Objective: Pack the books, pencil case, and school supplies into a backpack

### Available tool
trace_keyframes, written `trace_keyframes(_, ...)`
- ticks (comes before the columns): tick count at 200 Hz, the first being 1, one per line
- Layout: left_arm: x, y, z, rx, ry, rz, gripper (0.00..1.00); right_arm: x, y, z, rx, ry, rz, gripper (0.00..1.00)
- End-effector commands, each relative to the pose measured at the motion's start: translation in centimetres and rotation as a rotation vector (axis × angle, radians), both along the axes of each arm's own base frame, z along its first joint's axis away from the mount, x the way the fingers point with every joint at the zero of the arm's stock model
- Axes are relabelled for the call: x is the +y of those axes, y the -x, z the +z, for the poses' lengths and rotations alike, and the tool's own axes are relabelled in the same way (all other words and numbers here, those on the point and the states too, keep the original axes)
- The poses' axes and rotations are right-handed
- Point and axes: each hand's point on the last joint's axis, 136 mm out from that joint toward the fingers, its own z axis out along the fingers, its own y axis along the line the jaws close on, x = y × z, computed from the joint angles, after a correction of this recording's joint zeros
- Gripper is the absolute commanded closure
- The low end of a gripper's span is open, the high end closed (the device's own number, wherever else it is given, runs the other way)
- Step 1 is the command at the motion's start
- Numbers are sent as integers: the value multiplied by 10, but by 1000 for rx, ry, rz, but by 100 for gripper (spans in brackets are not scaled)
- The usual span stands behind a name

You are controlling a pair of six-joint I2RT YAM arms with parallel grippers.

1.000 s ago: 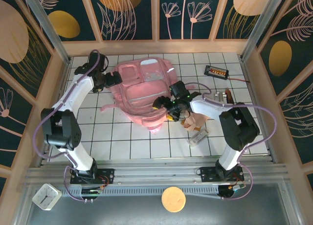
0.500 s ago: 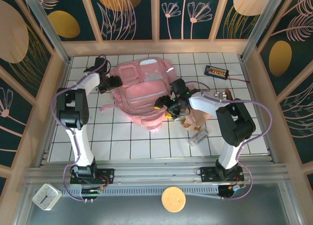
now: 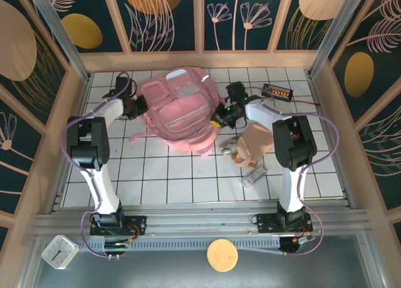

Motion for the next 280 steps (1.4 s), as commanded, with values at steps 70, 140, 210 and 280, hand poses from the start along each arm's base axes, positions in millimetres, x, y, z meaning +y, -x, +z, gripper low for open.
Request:
trace_keyframes(70, -33, 87, 54, -91, 397, 294, 100, -24, 10, 95, -345, 225, 71, 22)
trace_keyframes(140, -65, 80, 155, -219, 624, 360, 100, 100, 157, 153, -390, -15, 423, 33)
trace_keyframes(210, -91, 74, 200, -244, 732, 356, 100, 156, 180, 143, -462, -265, 440, 33)
trace_keyframes(280, -107, 78, 211, -234, 793, 335, 100, 160, 129, 133, -508, -431, 267, 30)
